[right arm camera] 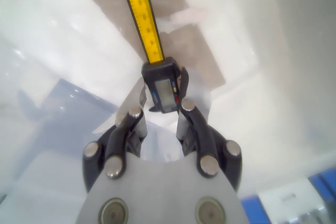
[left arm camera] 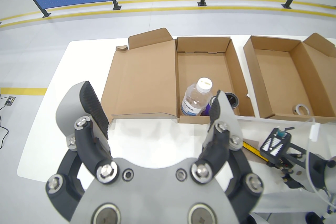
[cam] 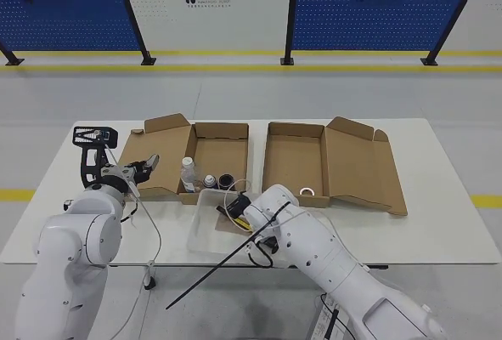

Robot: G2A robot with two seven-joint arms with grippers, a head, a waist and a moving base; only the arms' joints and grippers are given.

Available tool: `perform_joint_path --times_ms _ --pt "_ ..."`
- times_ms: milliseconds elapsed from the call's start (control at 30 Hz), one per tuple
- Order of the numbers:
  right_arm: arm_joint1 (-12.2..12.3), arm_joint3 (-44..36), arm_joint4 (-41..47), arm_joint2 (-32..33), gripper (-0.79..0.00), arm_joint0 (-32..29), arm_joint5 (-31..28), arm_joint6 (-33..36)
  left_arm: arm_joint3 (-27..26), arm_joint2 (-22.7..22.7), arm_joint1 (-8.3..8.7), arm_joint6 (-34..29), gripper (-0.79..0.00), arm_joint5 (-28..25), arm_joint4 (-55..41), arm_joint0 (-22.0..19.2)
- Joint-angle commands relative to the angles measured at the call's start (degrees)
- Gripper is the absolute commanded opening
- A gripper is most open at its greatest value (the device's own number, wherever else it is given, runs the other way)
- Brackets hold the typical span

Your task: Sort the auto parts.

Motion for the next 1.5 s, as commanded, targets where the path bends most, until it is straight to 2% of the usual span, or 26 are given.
perform_joint_path --times_ms 0,233,733,1133,1467 --pt "-0.05 0.14 0.09 -0.23 -0.529 0.32 -0.52 0.0 0.0 0.0 0.0 0.0 0.0 0.0 0.0 0.0" --pt "-0.23 1.04 1.19 -1.12 -0.44 1.33 -2.52 0.0 0.0 0.0 0.0 0.0 0.0 0.0 0.0 0.0" --pt "-0.76 3.75 4.58 -3.29 -0.413 3.83 -7.25 0.0 0.0 0.0 0.0 0.0 0.0 0.0 0.0 0.0" --pt "-0.69 6.2 5.01 -2.79 -0.434 4.14 -8.51 -1.26 0.0 0.0 0.0 0.0 0.0 0.0 0.0 0.0" --pt "-0.69 7.27 5.43 -2.61 -0.483 3.76 -8.68 -2.69 0.0 0.0 0.0 0.0 0.0 0.0 0.0 0.0"
